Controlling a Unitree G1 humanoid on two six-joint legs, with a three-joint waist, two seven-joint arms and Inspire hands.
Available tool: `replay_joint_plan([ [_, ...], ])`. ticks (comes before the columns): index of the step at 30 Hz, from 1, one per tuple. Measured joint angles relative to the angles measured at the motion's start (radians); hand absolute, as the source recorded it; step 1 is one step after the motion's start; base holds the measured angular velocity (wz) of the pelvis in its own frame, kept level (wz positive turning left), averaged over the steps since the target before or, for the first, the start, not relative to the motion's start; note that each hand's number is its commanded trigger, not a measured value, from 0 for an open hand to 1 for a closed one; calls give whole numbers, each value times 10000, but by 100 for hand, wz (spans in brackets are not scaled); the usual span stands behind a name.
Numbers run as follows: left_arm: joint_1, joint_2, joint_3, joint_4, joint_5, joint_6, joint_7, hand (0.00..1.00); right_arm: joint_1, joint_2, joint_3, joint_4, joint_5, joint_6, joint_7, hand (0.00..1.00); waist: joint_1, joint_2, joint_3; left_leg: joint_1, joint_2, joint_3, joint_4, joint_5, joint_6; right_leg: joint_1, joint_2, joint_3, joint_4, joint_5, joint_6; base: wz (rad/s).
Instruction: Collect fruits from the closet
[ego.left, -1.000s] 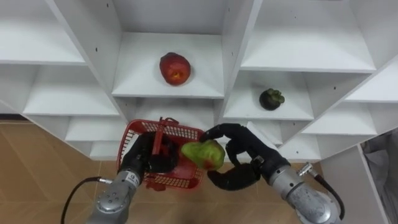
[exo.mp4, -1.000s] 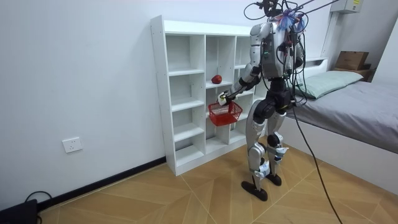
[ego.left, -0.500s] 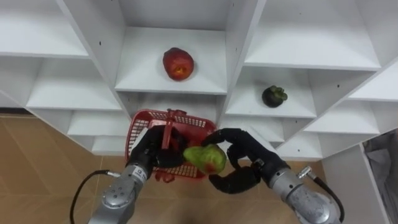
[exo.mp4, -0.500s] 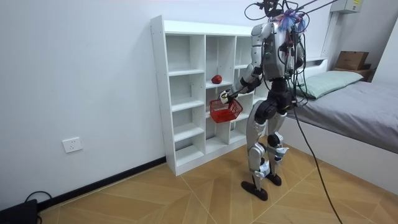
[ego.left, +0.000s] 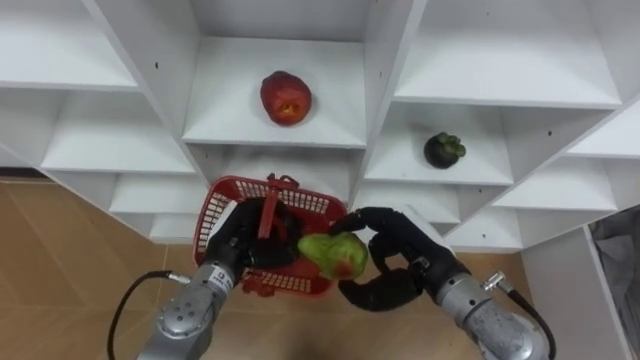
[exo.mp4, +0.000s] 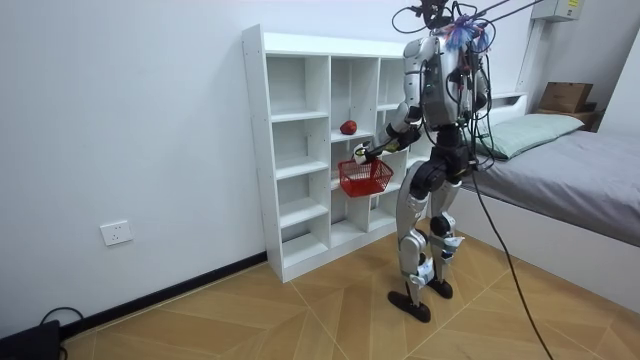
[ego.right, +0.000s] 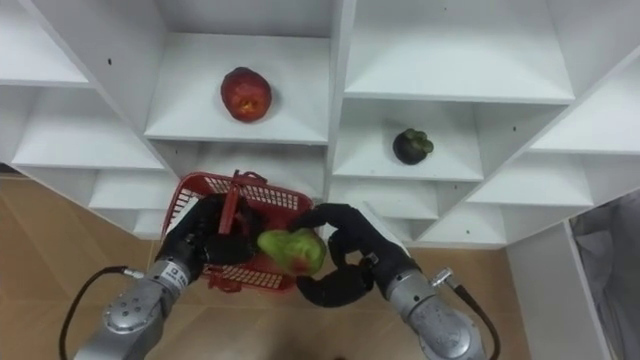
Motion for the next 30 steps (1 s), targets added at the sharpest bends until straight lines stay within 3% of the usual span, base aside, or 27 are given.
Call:
replay_joint_plan([
  [21, 161, 0, 3, -299, -202, -6, -267, 100, 263, -28, -19, 497, -215, 145, 35, 100, 214, 61, -57, 29, -4, 81, -3, 13, 10, -126, -17, 165, 134, 8, -14, -1],
  [26, 389, 21, 2, -250, -198, -5, -402, 100, 272, -32, -16, 495, -201, 227, 40, 100, 245, 84, -126, 167, -2, 161, -35, 16, 7, -11, -5, 163, 125, 11, -19, -1],
  [30, 480, 76, 11, -146, -192, -3, -400, 100, 269, -13, -15, 495, -186, 309, 70, 100, 248, 87, -126, 206, -1, 267, -29, 20, 9, 10, -3, 164, 134, 21, -33, -3],
])
